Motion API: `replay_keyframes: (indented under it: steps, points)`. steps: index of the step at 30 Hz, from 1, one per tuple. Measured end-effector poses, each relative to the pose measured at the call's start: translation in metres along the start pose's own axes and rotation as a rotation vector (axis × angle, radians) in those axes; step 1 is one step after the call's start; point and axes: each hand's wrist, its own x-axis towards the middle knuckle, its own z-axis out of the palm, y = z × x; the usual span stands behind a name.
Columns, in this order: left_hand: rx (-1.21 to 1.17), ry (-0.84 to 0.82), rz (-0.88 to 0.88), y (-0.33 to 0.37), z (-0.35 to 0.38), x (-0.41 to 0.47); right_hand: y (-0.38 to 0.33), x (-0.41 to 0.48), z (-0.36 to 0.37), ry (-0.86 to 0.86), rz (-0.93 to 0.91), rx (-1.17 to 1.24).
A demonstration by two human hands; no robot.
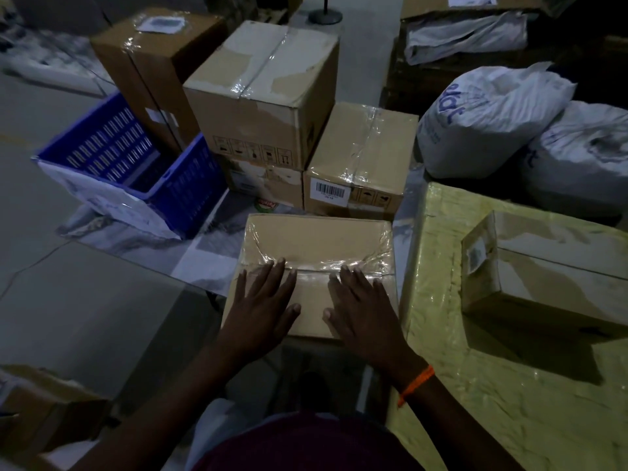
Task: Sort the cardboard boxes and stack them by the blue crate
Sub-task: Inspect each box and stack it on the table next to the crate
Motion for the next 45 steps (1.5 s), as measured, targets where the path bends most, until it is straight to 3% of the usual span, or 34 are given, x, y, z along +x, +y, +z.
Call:
replay_keyframes:
  steps: [12, 16, 18, 20, 24, 30, 36, 41, 45]
  points:
    - [-0.003, 0.032, -0.020, -0.002, 0.008, -0.014, 0.004, -0.006, -0.007, -0.034, -0.015, 0.055]
    - [-0.045, 0.083, -0.190, -0.003, 0.008, -0.011, 0.010, -0.015, -0.004, 0.214, 0.180, 0.099]
    - [-0.072, 0.061, -0.273, -0.002, 0.009, -0.007, 0.017, -0.018, -0.008, 0.274, 0.440, 0.288]
    - [-0.089, 0.051, -0.301, -0.001, 0.007, -0.005, 0.023, -0.017, -0.015, 0.214, 0.605, 0.548]
    - [-0.158, 0.027, -0.289, 0.002, -0.004, 0.000, 0.032, -0.012, -0.035, 0.204, 0.607, 0.758]
    - [-0.335, 0.077, -0.228, 0.029, 0.005, -0.011, 0.036, 0.002, -0.078, 0.266, 0.582, 0.611]
    - [-0.519, 0.042, -0.285, 0.031, 0.007, -0.031, -0.010, 0.025, -0.122, 0.298, 0.361, 0.322]
    - [-0.395, 0.018, -0.261, -0.006, -0.007, -0.041, -0.064, 0.049, -0.123, 0.291, 0.035, 0.178]
    - [-0.293, 0.268, -0.117, -0.026, -0.035, -0.040, -0.080, 0.072, -0.122, 0.219, -0.267, 0.062]
